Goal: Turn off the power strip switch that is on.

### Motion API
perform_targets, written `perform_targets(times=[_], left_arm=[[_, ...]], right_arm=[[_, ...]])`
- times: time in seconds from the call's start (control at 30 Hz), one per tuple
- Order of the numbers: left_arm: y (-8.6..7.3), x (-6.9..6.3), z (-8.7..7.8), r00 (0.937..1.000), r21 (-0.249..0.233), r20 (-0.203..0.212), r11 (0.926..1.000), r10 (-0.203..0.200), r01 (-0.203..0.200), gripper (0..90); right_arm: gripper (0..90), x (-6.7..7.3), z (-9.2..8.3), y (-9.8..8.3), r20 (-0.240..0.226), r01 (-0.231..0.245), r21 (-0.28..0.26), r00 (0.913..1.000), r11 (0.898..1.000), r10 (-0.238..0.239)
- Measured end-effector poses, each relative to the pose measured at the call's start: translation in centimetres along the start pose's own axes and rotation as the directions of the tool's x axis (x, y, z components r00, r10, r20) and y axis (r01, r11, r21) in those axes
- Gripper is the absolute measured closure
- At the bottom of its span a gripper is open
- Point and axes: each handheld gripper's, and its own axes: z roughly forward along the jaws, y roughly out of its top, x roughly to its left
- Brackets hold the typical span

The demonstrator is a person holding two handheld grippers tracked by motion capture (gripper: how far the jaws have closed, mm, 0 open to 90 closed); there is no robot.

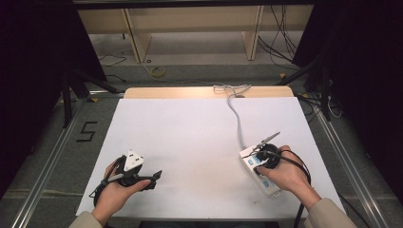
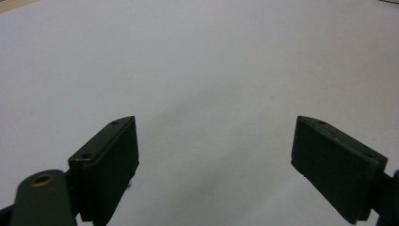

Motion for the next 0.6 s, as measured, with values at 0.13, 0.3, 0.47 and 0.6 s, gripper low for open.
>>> perform_targets(times=[0.13, 0.3, 0.47, 0.6], left_arm=[[-0.01, 0.0, -0.05, 1.0, -0.002, 0.001, 1.0, -0.003, 0.003, 15.0], [-0.01, 0.02, -0.01, 1.0, -0.001, 0.003, 1.0, -0.004, 0.004, 15.0], [-0.01, 0.04, -0.02, 1.0, 0.002, 0.002, 1.0, -0.001, 0.001, 15.0], [-0.01, 0.0, 0.0, 1.0, 0.0, 0.004, 1.0, -0.003, 0.003, 15.0]], right_arm=[[90.0, 0.18, 0.01, 0.04, 0.011, 0.007, 0.003, 0.9999, 1.0, -0.007], [90.0, 0.16, -0.05, 0.05, 0.021, 0.007, 0.004, 0.9998, 1.0, -0.007], [90.0, 0.05, -0.1, 0.04, 0.023, 0.002, 0.011, 0.9997, 1.0, -0.002], [90.0, -0.02, -0.1, 0.02, 0.021, -0.006, 0.016, 0.9998, 1.0, 0.006]])
